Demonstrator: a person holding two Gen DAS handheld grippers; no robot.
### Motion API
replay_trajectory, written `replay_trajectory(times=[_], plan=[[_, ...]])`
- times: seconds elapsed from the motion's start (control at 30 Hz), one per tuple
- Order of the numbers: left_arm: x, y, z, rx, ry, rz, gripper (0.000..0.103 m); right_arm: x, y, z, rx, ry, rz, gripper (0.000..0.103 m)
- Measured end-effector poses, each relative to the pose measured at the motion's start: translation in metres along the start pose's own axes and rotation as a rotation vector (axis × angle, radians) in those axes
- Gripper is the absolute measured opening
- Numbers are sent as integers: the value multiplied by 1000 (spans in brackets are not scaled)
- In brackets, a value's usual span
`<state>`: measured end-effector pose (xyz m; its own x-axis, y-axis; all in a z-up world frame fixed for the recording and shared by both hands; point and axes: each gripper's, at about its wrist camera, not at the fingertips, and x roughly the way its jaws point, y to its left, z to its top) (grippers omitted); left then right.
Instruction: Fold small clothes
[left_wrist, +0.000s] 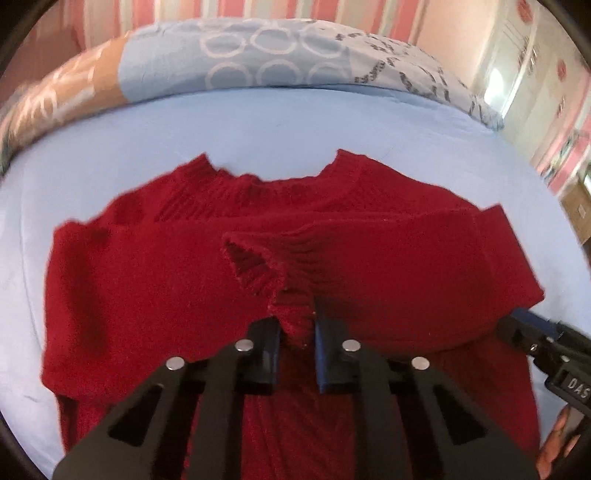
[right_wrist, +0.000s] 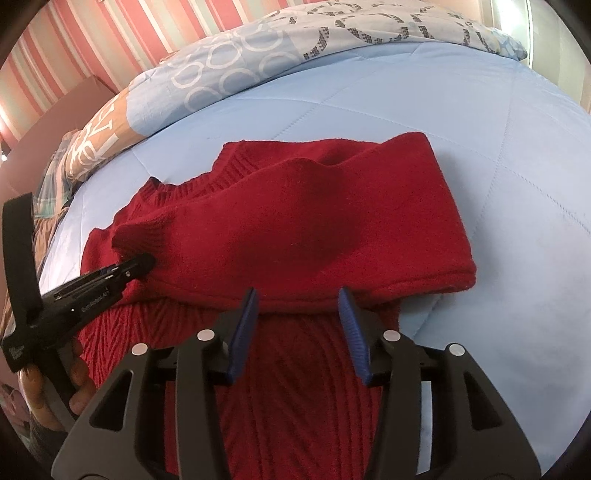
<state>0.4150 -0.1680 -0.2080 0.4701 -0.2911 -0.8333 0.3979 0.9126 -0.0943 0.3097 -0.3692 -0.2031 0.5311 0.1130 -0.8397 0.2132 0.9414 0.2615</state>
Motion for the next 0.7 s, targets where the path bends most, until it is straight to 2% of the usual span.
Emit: replay_trajectory(times=[0.07,0.2,0.37,0.57,0.7], plan=[[-3,-7,2,38,-19,32,13,-2,0,0,0,-2,2,47],[-25,-7,11,54,-95,46,13,-11,2,2,-7,-21,5,48],[-44,17,20,56,-145,102,13,-24,6,8,-18,-52,-7,53],[-47,93,5,-42,-100,172,13,-25,12,9,-31,-47,-35,56],[-42,124,-10,-83,-59,158,13,-22,15,8,-33,-37,-45,57]])
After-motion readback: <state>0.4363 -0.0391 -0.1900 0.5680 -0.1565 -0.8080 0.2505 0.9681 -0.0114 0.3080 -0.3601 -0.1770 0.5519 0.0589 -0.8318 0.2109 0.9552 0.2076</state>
